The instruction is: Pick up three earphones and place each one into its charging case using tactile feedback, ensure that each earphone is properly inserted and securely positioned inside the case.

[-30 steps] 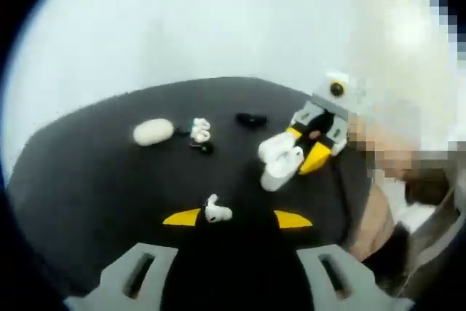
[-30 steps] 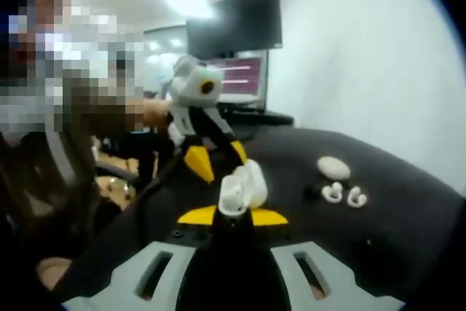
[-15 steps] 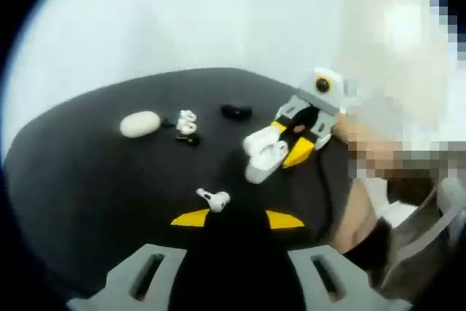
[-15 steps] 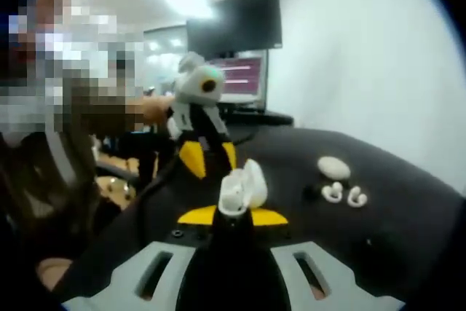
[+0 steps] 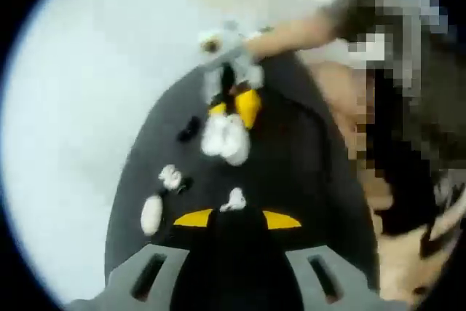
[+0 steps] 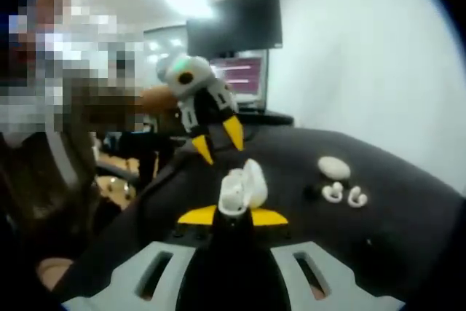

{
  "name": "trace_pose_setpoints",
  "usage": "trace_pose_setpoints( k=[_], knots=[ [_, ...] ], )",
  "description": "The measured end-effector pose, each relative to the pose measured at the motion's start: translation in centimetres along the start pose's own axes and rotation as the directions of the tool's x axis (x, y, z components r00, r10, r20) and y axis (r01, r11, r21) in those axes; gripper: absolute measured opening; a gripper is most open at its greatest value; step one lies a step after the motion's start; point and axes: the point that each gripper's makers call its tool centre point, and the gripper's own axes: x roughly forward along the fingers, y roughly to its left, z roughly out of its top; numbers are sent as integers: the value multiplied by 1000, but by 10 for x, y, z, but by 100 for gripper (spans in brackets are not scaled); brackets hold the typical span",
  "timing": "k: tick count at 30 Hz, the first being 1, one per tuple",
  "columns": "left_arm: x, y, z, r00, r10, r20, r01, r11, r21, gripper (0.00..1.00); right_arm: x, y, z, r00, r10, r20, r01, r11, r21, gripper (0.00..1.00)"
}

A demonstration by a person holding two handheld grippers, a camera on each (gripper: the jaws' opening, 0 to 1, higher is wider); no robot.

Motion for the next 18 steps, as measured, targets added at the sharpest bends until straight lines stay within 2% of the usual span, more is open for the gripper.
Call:
trace_pose_setpoints(
  k=[1,3,5,7,8,9,11,12,18],
  knots=[
    [1,8,-6,999,7,-39,-6,1000,18,20,0,0,0,1000,0,0,0,1000,0,17],
    [4,20,-21,989,16,-144,-10,999,37,16,0,0,0,1000,1,0,-1,1000,-1,17],
    [8,14,-19,989,-50,-139,52,999,10,13,0,0,0,1000,1,0,-1,1000,1,17],
    [13,7,-9,991,-102,-87,102,995,-8,11,0,0,0,1000,2,0,-2,1000,0,17],
    [15,7,-3,992,-113,-61,113,994,-2,11,0,0,0,1000,3,0,-3,1000,0,17],
    [17,8,0,992,-110,-60,112,993,35,15,-1,1,0,1000,4,0,-4,1000,0,17],
    [21,8,-2,989,-111,-93,120,989,92,17,-1,1,0,1000,6,0,-6,1000,0,17],
    [23,6,-6,985,-127,-119,138,986,95,17,0,1,0,1000,7,0,-7,1000,1,17],
    [30,0,-9,969,-187,-163,208,971,120,18,0,2,0,1000,10,-1,-10,1000,-1,17]
  ],
)
